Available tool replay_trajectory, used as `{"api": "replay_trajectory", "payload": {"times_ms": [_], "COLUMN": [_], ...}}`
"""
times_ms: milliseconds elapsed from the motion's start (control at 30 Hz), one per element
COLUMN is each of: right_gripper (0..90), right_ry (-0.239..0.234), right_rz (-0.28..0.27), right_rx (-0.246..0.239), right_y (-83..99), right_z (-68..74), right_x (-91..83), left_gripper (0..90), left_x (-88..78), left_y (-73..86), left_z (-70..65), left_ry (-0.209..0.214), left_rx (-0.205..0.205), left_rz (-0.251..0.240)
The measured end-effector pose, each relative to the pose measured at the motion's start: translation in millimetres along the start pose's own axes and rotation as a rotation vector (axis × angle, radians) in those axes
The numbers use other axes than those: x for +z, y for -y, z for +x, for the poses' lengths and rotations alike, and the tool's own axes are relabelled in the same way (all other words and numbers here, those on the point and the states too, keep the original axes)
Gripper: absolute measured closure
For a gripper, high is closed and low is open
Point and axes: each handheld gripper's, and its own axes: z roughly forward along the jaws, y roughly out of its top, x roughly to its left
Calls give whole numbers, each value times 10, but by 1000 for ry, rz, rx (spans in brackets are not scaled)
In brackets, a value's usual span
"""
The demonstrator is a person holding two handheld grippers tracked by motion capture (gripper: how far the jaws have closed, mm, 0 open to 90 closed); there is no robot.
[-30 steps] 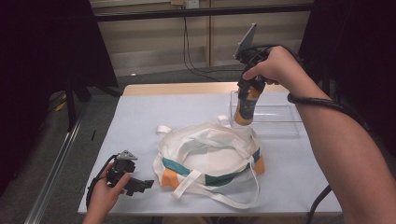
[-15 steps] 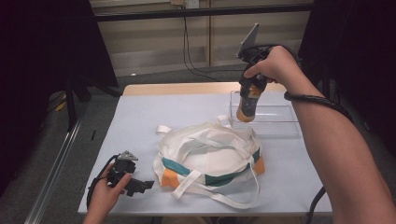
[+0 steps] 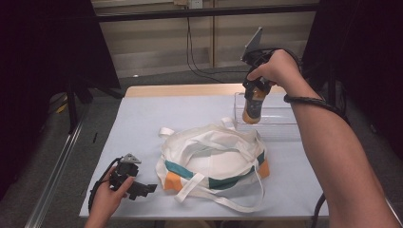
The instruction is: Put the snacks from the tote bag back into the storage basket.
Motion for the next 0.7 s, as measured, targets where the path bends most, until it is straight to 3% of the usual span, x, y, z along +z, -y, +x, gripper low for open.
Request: {"api": "replay_trajectory", "payload": {"times_ms": [267, 400, 600, 700], "right_gripper": [298, 298, 298, 298], "right_ry": [1, 3, 1, 9], "right_rz": [-2, -7, -5, -7], "right_rx": [6, 7, 7, 5], "right_y": [-32, -53, -95, -121], "right_z": [-21, -23, -20, -17], "right_x": [36, 51, 79, 103], "left_gripper": [29, 29, 29, 29], "left_x": [14, 12, 11, -5], "left_y": [-8, -14, -13, -12], "left_z": [-16, -10, -28, -13], "left_ry": [2, 15, -1, 3], "left_rx": [-6, 11, -1, 14], "left_rz": [-6, 12, -4, 5]}}
